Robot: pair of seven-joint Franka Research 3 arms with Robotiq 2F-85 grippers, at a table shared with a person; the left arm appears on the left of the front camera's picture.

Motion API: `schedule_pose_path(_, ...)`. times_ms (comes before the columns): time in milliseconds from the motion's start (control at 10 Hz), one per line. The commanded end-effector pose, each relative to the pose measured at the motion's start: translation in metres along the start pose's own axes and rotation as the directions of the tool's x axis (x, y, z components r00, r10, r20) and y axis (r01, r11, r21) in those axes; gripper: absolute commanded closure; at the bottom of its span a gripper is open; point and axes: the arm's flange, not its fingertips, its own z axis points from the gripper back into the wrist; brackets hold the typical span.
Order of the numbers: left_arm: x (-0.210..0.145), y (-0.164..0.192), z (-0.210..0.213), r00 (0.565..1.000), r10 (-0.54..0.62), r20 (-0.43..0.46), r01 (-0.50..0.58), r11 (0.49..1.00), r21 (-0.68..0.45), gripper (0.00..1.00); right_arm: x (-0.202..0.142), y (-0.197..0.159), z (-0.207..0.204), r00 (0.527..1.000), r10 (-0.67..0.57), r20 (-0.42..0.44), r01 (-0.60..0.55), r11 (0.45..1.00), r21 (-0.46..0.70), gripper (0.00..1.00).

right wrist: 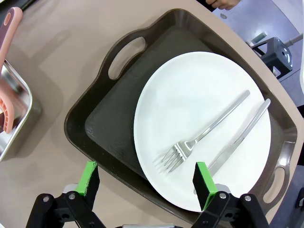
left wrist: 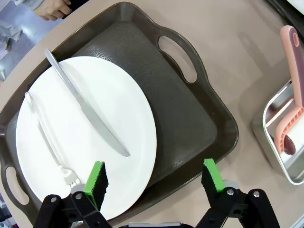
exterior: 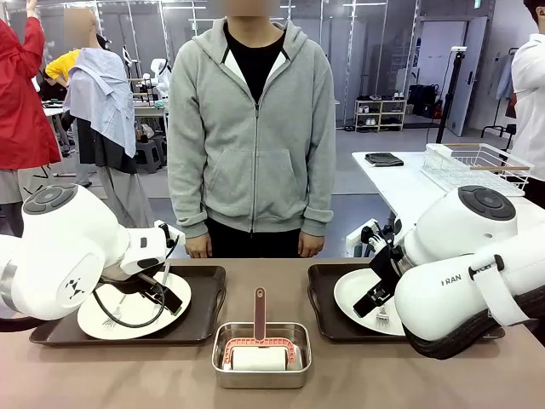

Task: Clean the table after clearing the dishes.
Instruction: When the left (or right) Handle tray is removed, use the left hand (or right hand) to clean the left (or right) side of the table with the Lint Roller.

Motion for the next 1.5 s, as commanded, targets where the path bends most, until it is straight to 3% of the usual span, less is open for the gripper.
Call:
schedule_pose_path(0,-0.0001,0.0003,0.0,1.0,0.001,0.0,-0.001,1.0,0.0,0.0,0.0001,0.0006,0.0,1.0,-0.001,0.0,0.001,1.0,0.001,0.0)
schedule_pose_path(1400,-0.0001,0.0003,0.0,1.0,0.001,0.0,-0.001,1.0,0.0,0.0,0.0001,0.0006,0.0,1.0,-0.001,0.0,0.001,1.0,0.001,0.0)
